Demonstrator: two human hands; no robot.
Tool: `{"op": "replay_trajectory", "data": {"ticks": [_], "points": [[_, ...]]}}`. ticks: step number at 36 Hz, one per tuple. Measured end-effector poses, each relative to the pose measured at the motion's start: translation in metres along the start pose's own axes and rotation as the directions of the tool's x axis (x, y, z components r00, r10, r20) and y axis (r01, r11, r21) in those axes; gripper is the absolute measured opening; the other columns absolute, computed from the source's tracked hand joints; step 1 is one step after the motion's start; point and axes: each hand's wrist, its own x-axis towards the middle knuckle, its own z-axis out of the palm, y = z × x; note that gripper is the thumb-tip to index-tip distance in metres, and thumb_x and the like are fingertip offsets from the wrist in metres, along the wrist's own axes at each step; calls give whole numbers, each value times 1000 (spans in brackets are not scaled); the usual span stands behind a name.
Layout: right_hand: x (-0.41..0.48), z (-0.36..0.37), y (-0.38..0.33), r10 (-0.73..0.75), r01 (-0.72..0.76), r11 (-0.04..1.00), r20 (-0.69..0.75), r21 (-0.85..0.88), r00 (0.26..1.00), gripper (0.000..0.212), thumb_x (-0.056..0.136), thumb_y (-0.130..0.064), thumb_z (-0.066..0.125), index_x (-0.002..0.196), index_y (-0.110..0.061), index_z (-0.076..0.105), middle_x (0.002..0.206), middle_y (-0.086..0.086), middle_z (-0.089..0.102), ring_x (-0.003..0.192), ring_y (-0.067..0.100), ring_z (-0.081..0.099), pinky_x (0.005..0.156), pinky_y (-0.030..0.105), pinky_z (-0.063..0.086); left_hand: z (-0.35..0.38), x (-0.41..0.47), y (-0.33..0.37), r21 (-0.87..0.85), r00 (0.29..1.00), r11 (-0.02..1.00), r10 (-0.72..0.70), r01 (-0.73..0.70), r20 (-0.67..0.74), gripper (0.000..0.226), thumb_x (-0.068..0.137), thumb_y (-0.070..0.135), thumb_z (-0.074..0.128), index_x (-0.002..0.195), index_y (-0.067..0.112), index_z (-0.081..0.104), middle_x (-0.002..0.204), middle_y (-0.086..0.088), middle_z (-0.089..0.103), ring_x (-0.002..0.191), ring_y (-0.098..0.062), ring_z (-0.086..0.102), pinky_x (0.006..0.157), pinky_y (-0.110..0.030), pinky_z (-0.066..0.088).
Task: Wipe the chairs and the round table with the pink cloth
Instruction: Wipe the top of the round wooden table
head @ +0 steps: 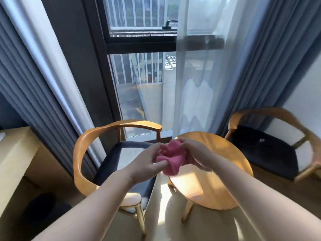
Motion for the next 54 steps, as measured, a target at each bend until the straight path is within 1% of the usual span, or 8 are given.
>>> {"op": "replay_trajectory", "data": {"ticks": [6, 10, 17, 22, 30, 34, 43, 54], "points": [[-55, -97, 26, 15, -20, 999, -116, -39, 993, 27, 96, 1, 35, 107, -5, 58, 100, 21, 60, 74, 23, 66, 69, 36, 59, 87, 56, 36, 72, 1000, 997, -29, 29, -5, 35, 85, 41, 52, 119, 32, 51, 107, 11, 62, 97, 0, 59, 87, -26, 50], [-84, -169, 42, -51, -3, 973, -226, -232, 973, 21, 92, 0, 45, 98, -12, 61, 99, 18, 64, 83, 28, 68, 77, 45, 60, 152, 100, 67, 190, 998, 981, -33, 43, -53, 24, 89, 39, 57, 106, 25, 64, 94, 10, 67, 86, -1, 63, 78, -25, 53], [-124, -263, 43, -203, -64, 698, -283, -714, 938, 23, 80, -12, 53, 89, -32, 58, 87, -7, 63, 83, 16, 62, 75, 36, 55, 231, 164, 96, 454, 979, 889, 41, 57, -202, 5, 85, 14, 63, 90, 12, 64, 80, 1, 61, 75, -16, 56, 65, -25, 43], [-128, -309, 47, -271, -94, 541, -279, -836, 921, 13, 92, -10, 50, 99, -12, 61, 91, 5, 66, 81, 21, 59, 72, 37, 50, 258, 200, 104, 420, 974, 904, 23, 76, -226, 7, 86, 14, 63, 80, 18, 60, 80, 2, 59, 67, -4, 53, 57, -6, 36], [-94, -370, 66, -352, -143, 386, -289, -911, 890, 15, 94, -18, 55, 98, -12, 67, 106, 2, 43, 92, 19, 47, 78, 29, 41, 265, 258, 90, 469, 977, 881, 40, 64, -209, 4, 83, 9, 64, 83, 13, 62, 71, 10, 55, 66, 1, 49, 58, -5, 33], [-79, -396, 67, -329, -146, 398, -289, -906, 899, 12, 93, -15, 51, 91, -10, 63, 99, 4, 55, 87, 23, 55, 77, 38, 47, 266, 292, 77, 499, 986, 862, -9, 91, -165, 11, 82, 4, 57, 81, 11, 65, 76, -1, 60, 74, -19, 53, 62, -21, 36], [-53, -461, 69, -178, -182, 429, -281, -885, 943, 10, 94, -21, 58, 85, -15, 59, 73, -4, 58, 66, 14, 55, 55, 28, 42, 267, 351, 62, 543, 977, 819, -92, 183, -192, 10, 87, 22, 61, 89, 16, 69, 90, 0, 65, 88, -20, 56, 77, -37, 47], [-12, -517, 107, -82, -13, 423, -52, -906, 995, 12, 92, -14, 59, 87, -21, 67, 81, -8, 64, 76, 11, 59, 67, 28, 51, 312, 363, 23, 425, 919, 835, -219, 351, -328, 9, 84, 9, 62, 85, 14, 69, 80, 3, 58, 74, -13, 50, 60, -20, 32]]}}
